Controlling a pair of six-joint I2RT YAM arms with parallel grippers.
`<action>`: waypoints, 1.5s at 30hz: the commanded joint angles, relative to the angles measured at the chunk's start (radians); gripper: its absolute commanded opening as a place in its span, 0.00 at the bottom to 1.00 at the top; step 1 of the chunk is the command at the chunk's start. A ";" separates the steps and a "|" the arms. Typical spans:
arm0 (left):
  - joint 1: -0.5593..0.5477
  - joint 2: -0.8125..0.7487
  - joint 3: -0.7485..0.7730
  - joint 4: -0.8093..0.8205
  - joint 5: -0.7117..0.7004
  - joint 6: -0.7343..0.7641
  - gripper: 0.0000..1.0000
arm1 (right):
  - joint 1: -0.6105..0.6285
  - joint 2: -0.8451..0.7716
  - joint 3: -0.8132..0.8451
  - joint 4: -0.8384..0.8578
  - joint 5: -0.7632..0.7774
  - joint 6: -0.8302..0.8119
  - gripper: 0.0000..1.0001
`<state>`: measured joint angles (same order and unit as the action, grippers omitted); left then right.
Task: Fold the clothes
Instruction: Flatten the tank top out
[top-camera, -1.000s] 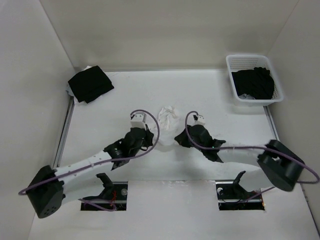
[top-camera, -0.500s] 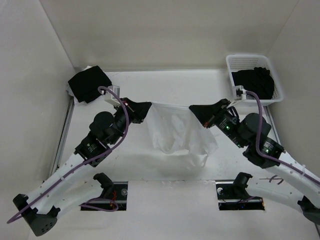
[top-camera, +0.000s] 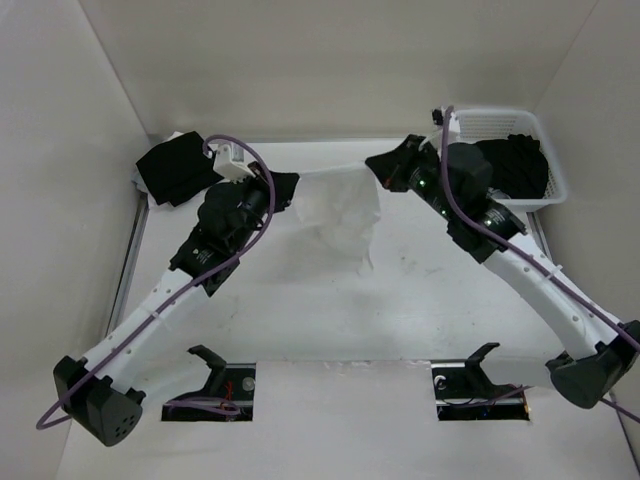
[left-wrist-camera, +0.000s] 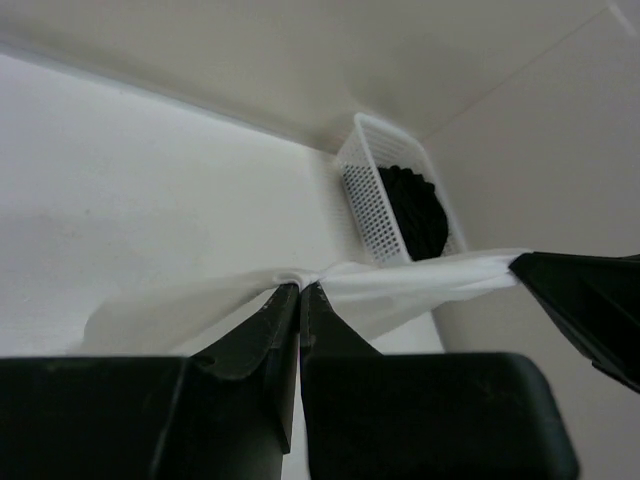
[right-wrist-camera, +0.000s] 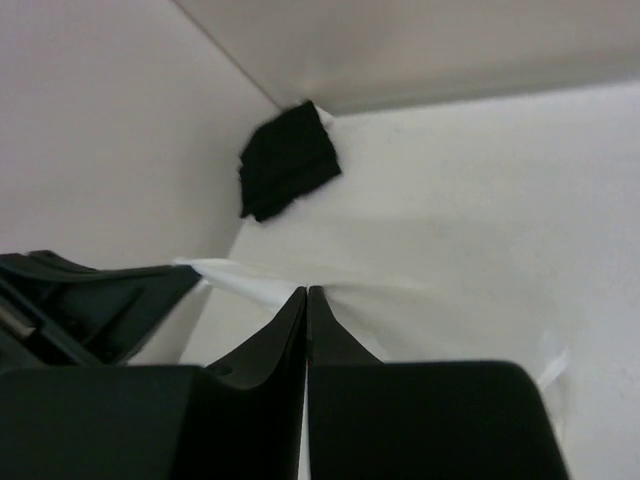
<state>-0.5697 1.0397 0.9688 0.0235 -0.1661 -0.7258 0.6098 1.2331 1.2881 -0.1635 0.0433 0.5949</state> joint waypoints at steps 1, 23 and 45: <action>-0.023 -0.081 0.100 0.101 0.011 0.012 0.00 | 0.003 -0.038 0.142 0.029 -0.054 -0.064 0.03; -0.453 -0.257 -0.393 -0.043 -0.460 -0.052 0.35 | -0.299 -0.136 -0.680 0.302 -0.024 0.140 0.40; -0.172 0.315 -0.470 0.271 -0.193 0.054 0.30 | -0.137 -0.190 -0.932 0.375 0.021 0.183 0.44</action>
<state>-0.7368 1.3190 0.4725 0.1978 -0.4015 -0.7078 0.4622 1.0142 0.3645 0.1368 0.0452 0.7662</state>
